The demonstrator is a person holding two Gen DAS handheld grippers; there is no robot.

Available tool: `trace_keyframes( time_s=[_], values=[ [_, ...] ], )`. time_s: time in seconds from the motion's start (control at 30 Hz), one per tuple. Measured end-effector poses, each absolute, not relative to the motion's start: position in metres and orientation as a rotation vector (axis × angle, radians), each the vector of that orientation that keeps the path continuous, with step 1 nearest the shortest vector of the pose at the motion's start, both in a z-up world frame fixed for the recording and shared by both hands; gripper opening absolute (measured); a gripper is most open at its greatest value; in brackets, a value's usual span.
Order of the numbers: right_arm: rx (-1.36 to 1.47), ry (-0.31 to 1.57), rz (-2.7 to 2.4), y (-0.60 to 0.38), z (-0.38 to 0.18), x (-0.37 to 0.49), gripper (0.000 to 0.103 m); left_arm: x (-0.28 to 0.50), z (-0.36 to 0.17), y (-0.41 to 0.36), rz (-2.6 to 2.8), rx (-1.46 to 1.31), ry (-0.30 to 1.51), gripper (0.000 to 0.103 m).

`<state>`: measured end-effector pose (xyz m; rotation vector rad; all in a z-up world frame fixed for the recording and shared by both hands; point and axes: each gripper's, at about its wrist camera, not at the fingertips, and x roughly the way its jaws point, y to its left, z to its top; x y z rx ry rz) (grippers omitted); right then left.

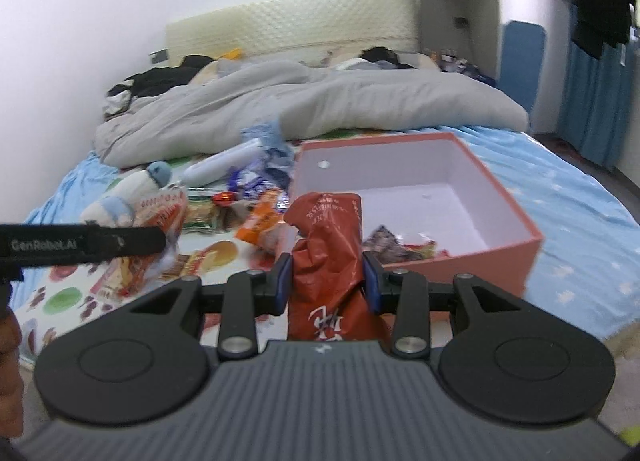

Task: Organize snacks
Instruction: 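Lift and carry the red wrapper and meat-strip pack over the pink box with both grippers, then open the left gripper over the box while the right gripper releases the red wrapper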

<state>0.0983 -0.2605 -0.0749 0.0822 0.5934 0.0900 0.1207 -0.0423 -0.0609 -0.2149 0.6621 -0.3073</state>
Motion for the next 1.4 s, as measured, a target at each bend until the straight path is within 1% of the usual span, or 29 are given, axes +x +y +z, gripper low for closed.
trace_keyframes(
  time_s=[0.33, 0.83, 0.93, 1.0, 1.1, 1.2, 1.4],
  values=[
    [0.129, 0.592, 0.017, -0.306, -0.077, 0.124, 0.039, 0.162, -0.052, -0.096, -0.385, -0.183, 0.689, 0.049],
    [0.139, 0.629, -0.017, -0.35, -0.091, 0.197, 0.039, 0.263, -0.064, -0.164, -0.428, -0.166, 0.746, 0.049],
    [0.137, 0.636, -0.023, -0.356, -0.094, 0.213, 0.039, 0.283, -0.068, -0.176, -0.435, -0.164, 0.758, 0.047],
    [0.147, 0.64, -0.025, -0.362, -0.095, 0.224, 0.039, 0.295, -0.07, -0.184, -0.44, -0.154, 0.765, 0.036],
    [0.148, 0.651, -0.027, -0.369, -0.101, 0.241, 0.039, 0.317, -0.076, -0.193, -0.448, -0.168, 0.793, 0.036],
    [0.16, 0.713, -0.017, -0.376, -0.115, 0.261, 0.039, 0.336, -0.087, -0.203, -0.441, -0.158, 0.819, 0.036],
    [0.176, 0.78, -0.005, -0.38, -0.136, 0.277, 0.04, 0.351, -0.099, -0.213, -0.431, -0.129, 0.847, 0.036]
  ],
)
